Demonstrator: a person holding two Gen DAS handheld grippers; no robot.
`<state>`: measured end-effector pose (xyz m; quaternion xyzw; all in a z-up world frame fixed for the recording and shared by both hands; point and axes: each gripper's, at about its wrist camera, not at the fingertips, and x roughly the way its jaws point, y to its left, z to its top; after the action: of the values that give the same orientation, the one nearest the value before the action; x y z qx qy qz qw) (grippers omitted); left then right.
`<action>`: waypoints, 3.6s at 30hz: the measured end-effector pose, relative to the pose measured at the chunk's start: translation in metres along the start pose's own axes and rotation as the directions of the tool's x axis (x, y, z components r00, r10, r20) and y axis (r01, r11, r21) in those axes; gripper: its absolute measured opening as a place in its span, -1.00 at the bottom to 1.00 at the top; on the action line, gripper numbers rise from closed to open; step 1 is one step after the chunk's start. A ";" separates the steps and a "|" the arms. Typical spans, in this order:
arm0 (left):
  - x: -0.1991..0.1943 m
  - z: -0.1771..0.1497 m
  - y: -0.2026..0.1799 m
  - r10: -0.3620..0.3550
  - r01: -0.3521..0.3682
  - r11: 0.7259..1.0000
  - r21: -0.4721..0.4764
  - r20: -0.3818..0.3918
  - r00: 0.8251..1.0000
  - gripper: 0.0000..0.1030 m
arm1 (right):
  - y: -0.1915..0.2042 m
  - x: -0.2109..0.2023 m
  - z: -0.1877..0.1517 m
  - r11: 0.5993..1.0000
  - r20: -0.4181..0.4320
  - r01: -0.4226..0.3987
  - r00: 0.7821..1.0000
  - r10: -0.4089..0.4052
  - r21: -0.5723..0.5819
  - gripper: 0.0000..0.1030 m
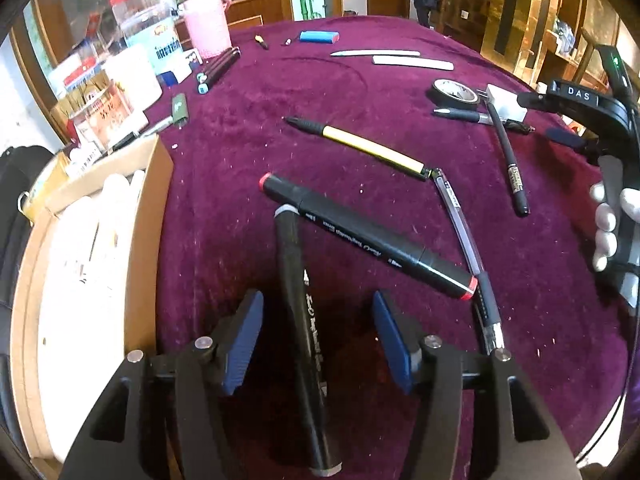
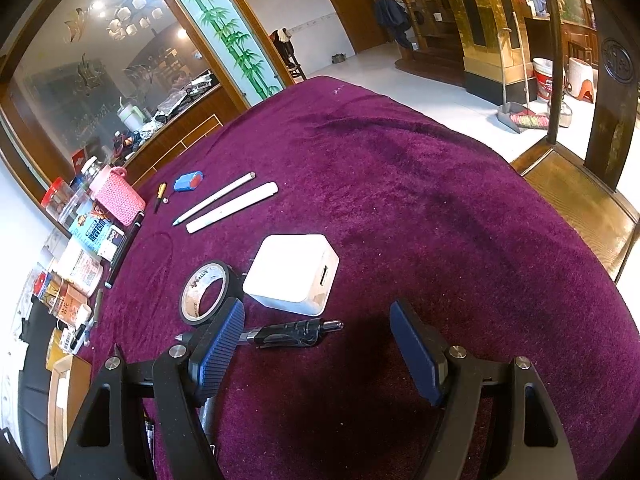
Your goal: Organize rigid objects
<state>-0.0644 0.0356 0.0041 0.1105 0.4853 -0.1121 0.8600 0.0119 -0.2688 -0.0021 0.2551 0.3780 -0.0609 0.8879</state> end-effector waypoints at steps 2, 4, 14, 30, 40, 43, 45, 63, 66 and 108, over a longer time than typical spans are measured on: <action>-0.001 -0.003 0.001 -0.011 0.011 1.000 -0.002 0.013 1.000 -0.08 | 0.000 0.000 0.000 1.000 -0.001 0.000 1.000 0.000 -0.001 0.53; -0.004 -0.006 0.002 -0.062 0.063 0.998 -0.014 0.019 0.998 -0.42 | 0.000 0.000 0.000 1.000 -0.002 -0.001 1.000 0.001 0.001 0.53; -0.008 -0.011 0.001 -0.059 0.060 0.998 -0.037 0.033 0.998 -0.62 | -0.002 0.003 -0.001 1.000 -0.003 0.001 1.000 -0.001 0.006 0.53; -0.077 -0.029 0.034 -0.225 0.260 0.956 -0.134 0.231 0.947 -0.69 | -0.002 0.003 -0.001 1.000 -0.002 0.008 1.000 -0.008 0.001 0.53; -0.105 -0.055 0.087 -0.251 0.332 0.918 -0.218 0.328 0.911 -0.69 | 0.116 -0.053 -0.040 0.919 -0.110 -0.207 0.978 0.180 -0.335 0.54; -0.107 -0.066 0.104 -0.246 0.341 0.905 -0.253 0.342 0.907 -0.69 | 0.152 -0.043 -0.061 0.883 -0.216 -0.287 0.952 0.219 -0.372 0.54; -0.109 -0.074 0.114 -0.238 0.340 0.900 -0.272 0.346 0.907 -0.68 | 0.172 -0.037 -0.078 0.859 -0.249 -0.300 0.945 0.210 -0.414 0.54; -0.100 -0.101 0.175 -0.181 0.315 0.865 -0.391 0.342 0.922 -0.68 | 0.204 0.001 -0.133 0.807 -0.299 -0.236 0.951 0.078 -0.541 -0.70; -0.103 -0.101 0.182 -0.167 0.304 0.864 -0.402 0.340 0.925 -0.68 | 0.198 -0.011 -0.128 0.829 -0.322 -0.308 0.932 0.165 -0.466 -0.70; -0.052 -0.021 0.284 -0.062 0.127 0.872 -0.473 0.150 0.987 0.34 | 0.390 0.047 -0.189 0.814 -0.526 -0.478 0.809 0.261 -0.331 -0.29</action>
<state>-0.0221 0.3161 0.0610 -0.1376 0.4458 -0.0370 0.8837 0.0418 0.1656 0.0132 0.1210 0.5205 0.2684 0.8015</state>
